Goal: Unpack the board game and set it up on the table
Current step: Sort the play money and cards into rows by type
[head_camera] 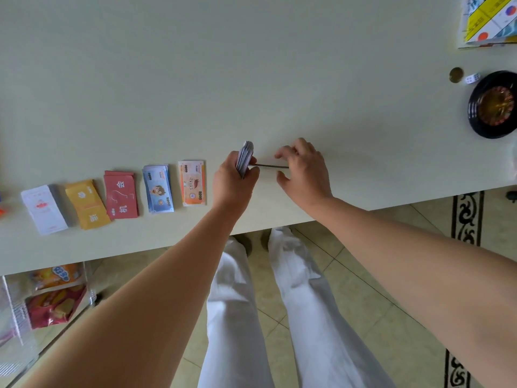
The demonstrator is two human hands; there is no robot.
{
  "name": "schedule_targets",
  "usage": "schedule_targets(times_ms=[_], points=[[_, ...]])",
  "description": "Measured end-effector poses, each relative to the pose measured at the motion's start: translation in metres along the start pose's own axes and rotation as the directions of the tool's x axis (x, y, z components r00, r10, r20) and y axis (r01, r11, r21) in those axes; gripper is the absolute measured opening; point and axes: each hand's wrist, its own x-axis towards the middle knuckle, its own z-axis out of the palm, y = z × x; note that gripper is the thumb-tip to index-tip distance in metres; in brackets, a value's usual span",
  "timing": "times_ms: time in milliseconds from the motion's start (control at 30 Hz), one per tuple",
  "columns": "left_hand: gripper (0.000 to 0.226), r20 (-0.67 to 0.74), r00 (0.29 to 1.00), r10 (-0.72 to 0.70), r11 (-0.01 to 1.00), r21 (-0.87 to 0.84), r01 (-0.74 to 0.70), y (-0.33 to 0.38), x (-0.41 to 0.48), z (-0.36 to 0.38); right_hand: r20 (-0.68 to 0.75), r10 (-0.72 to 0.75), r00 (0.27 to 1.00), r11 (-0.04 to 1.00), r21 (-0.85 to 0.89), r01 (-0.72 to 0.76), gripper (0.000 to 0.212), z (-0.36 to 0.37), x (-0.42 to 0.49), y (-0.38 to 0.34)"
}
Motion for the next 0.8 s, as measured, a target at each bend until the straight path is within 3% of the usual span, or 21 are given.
schedule_targets(times_ms=[100,233,467,567,600,667,733,800], points=[[0.015,0.005,1.000,-0.005,1.000,0.007,0.005,0.002,0.000,0.000,0.077,0.086,0.993,0.994,0.057,-0.091,0.032,-0.006,-0.004,0.010],[0.015,0.021,1.000,-0.003,1.000,0.002,0.003,0.005,0.001,0.005,0.145,0.050,0.988,0.991,0.119,-0.068,0.028,-0.005,-0.001,0.005],[0.019,0.027,0.999,-0.025,0.999,-0.028,0.026,0.007,0.004,0.003,0.140,0.043,0.989,0.998,0.037,-0.049,0.018,-0.001,0.007,-0.001],[0.025,-0.033,0.995,-0.090,0.989,-0.117,0.086,0.008,0.003,-0.002,0.168,0.121,0.978,0.962,0.222,-0.157,0.020,-0.003,0.012,-0.001],[0.022,-0.048,0.990,-0.129,0.978,-0.169,0.119,0.009,0.001,-0.003,0.215,0.172,0.961,0.909,0.342,-0.239,0.021,-0.006,0.014,-0.002],[0.017,-0.040,0.979,-0.200,0.942,-0.281,0.181,0.011,-0.001,-0.006,0.389,0.261,0.883,0.685,0.570,-0.454,0.025,-0.015,0.016,-0.010],[0.011,-0.004,0.972,-0.236,0.911,-0.349,0.219,0.013,-0.003,-0.010,0.551,0.257,0.794,0.465,0.650,-0.601,0.029,-0.022,0.016,-0.019],[0.004,0.004,0.971,-0.241,0.903,-0.367,0.225,0.016,-0.006,-0.014,0.621,0.213,0.754,0.404,0.647,-0.647,0.031,-0.024,0.014,-0.029]])
